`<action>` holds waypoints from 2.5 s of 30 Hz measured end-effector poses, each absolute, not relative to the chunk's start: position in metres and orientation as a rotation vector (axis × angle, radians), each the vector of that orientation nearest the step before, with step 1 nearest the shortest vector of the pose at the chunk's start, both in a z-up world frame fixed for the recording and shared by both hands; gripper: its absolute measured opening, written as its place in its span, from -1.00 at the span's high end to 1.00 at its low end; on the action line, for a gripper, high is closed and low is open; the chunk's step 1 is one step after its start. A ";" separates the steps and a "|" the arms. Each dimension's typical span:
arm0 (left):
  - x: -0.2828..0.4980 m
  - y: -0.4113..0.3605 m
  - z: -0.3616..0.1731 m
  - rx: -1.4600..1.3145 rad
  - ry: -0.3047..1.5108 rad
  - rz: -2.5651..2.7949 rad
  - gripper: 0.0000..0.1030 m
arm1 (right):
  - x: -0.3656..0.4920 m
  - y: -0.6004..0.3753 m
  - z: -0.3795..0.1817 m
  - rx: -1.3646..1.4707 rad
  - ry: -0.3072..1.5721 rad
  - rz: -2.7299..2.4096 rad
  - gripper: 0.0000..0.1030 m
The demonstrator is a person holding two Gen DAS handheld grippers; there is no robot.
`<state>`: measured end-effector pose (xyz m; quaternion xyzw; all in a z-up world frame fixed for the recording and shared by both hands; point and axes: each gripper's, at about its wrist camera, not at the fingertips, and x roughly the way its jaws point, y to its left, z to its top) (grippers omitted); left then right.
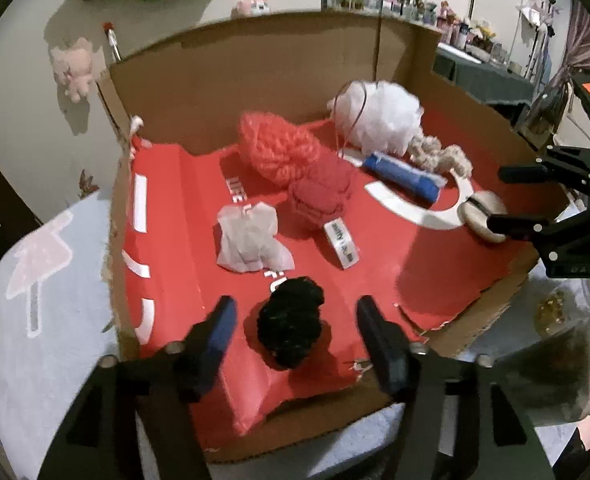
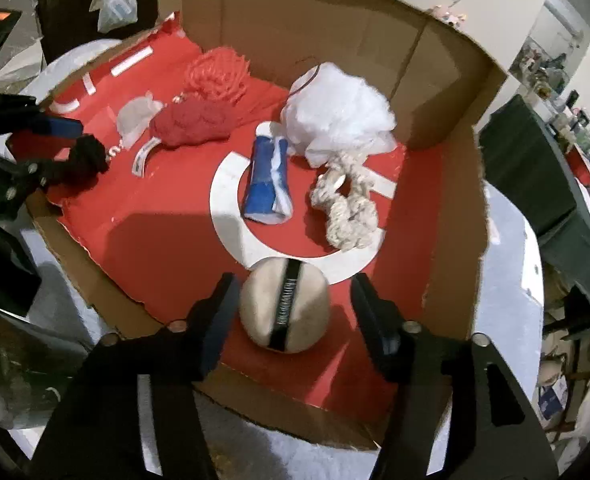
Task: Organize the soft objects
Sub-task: 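Open both tools to drop the black ball and beige puff in the box, then move both tools back toward the white cloth and white scrunchie on the table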
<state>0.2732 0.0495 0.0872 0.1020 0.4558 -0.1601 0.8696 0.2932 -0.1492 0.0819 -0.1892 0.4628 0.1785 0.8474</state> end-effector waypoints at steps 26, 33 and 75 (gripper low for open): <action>0.101 0.040 0.160 0.070 0.524 -0.269 -0.99 | 0.118 -0.175 0.184 -0.181 0.627 0.364 -0.60; 0.050 0.031 0.149 0.043 0.415 -0.221 -0.99 | 0.066 -0.180 0.172 -0.129 0.541 0.289 -0.60; 0.051 0.095 0.043 -0.056 0.636 -0.033 -0.79 | 0.063 -0.125 0.046 -0.015 0.674 0.353 -0.74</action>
